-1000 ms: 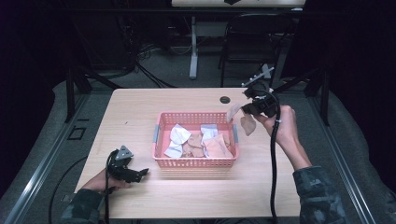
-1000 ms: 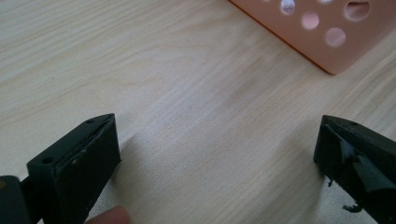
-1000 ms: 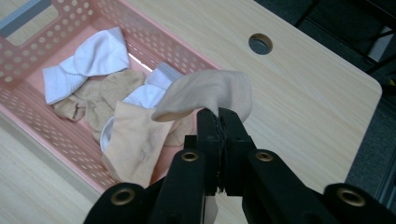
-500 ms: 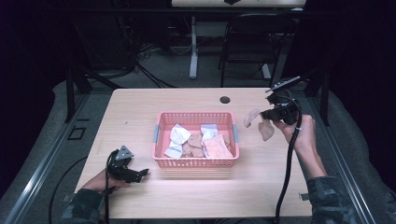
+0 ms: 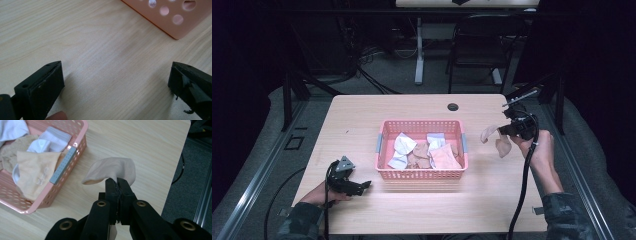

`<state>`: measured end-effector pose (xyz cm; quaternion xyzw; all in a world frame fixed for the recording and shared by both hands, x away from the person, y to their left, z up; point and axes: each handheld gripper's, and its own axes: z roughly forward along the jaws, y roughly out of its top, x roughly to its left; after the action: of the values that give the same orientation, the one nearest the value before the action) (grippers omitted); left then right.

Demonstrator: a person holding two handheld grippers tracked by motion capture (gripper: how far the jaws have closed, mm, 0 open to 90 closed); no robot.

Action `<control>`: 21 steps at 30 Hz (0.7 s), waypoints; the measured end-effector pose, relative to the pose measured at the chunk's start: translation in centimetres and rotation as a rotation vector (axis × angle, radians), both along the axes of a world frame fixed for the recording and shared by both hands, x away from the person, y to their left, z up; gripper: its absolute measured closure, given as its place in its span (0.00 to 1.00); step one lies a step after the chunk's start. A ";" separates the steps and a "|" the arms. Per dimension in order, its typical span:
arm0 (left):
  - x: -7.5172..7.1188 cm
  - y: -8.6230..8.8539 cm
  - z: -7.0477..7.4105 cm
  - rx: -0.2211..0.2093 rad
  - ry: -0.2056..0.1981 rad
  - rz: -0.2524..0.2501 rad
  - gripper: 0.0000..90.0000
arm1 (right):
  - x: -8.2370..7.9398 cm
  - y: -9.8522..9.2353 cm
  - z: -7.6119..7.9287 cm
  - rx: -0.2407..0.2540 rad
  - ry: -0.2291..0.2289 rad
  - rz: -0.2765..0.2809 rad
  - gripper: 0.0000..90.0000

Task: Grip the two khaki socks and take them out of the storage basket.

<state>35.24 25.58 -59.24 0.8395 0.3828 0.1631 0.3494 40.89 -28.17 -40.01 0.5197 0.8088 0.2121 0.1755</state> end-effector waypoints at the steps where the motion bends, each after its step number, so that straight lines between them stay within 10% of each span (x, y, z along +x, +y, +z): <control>1: 0.0 0.0 0.0 -0.001 0.000 0.001 0.00 | 0.1 -0.1 -0.2 0.000 0.002 -0.008 0.98; 21: 0.0 0.0 0.0 0.000 0.000 0.000 0.00 | 2.1 -1.7 -6.5 -0.007 0.178 -0.071 0.98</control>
<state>35.24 25.58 -59.23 0.8396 0.3827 0.1632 0.3492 43.02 -29.91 -46.55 0.5641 0.8030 0.1562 0.1122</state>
